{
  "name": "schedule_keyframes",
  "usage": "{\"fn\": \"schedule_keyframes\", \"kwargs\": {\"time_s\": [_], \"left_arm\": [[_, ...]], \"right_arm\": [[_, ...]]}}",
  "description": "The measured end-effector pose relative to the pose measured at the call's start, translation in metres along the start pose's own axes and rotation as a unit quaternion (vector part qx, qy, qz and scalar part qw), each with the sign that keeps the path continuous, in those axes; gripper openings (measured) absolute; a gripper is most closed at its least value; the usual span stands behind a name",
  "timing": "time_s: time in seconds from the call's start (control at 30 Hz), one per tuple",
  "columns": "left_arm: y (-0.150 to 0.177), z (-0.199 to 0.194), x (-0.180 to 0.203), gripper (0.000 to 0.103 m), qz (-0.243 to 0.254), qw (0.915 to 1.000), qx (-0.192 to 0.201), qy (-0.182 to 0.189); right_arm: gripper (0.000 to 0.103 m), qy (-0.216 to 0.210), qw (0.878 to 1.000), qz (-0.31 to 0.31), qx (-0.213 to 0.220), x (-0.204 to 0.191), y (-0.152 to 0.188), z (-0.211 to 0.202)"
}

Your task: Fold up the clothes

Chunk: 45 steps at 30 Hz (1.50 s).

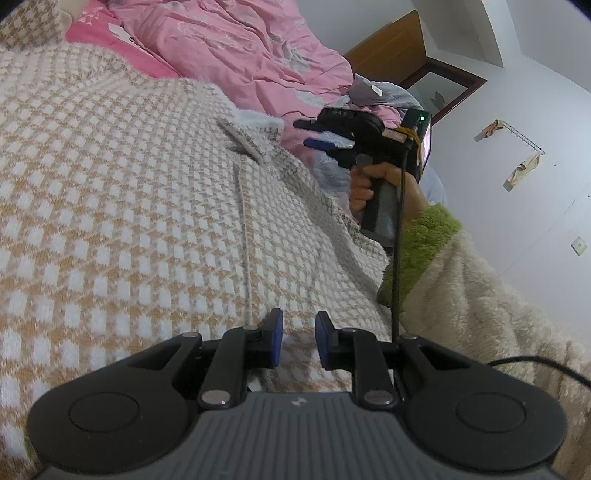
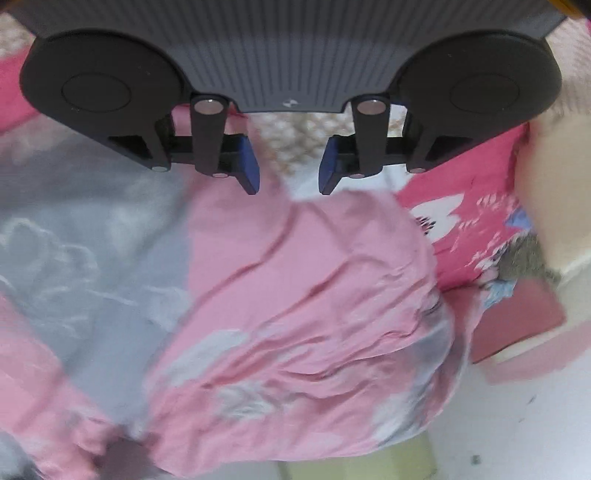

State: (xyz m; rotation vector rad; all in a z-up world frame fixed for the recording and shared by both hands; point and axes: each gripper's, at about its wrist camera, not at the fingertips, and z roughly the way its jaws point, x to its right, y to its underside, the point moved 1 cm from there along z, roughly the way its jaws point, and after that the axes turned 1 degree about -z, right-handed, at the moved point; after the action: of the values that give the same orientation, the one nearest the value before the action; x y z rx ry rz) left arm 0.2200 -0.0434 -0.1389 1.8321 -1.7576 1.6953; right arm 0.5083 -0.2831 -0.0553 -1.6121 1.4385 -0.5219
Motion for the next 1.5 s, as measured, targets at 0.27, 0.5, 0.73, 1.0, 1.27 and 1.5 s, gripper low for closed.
{"fn": "schedule_keyframes", "kwargs": {"time_s": [0.27, 0.5, 0.73, 1.0, 1.27, 1.5], "left_arm": [[-0.001, -0.001, -0.002, 0.021, 0.000, 1.0000, 0.001, 0.003], [-0.001, -0.001, -0.003, 0.020, -0.001, 1.0000, 0.001, 0.004], [-0.001, -0.003, -0.005, 0.020, -0.001, 1.0000, 0.001, 0.005], [0.000, -0.004, -0.005, 0.021, -0.002, 1.0000, 0.001, 0.006], [0.000, -0.004, -0.005, 0.021, -0.004, 1.0000, 0.001, 0.007], [0.001, -0.003, -0.005, 0.021, -0.004, 1.0000, 0.002, 0.008]], "right_arm": [[0.064, -0.022, 0.993, -0.020, -0.111, 0.018, 0.022, 0.019], [0.018, -0.016, 0.994, -0.105, 0.034, -0.005, 0.040, -0.036], [0.021, -0.012, 1.000, -0.006, 0.012, 0.023, 0.051, -0.025], [0.056, -0.088, 0.995, 0.043, -0.027, 0.032, 0.011, -0.002], [0.029, -0.089, 0.994, -0.009, -0.060, 0.004, -0.009, 0.030], [0.014, -0.044, 0.987, -0.144, 0.058, -0.031, -0.015, 0.018]]}}
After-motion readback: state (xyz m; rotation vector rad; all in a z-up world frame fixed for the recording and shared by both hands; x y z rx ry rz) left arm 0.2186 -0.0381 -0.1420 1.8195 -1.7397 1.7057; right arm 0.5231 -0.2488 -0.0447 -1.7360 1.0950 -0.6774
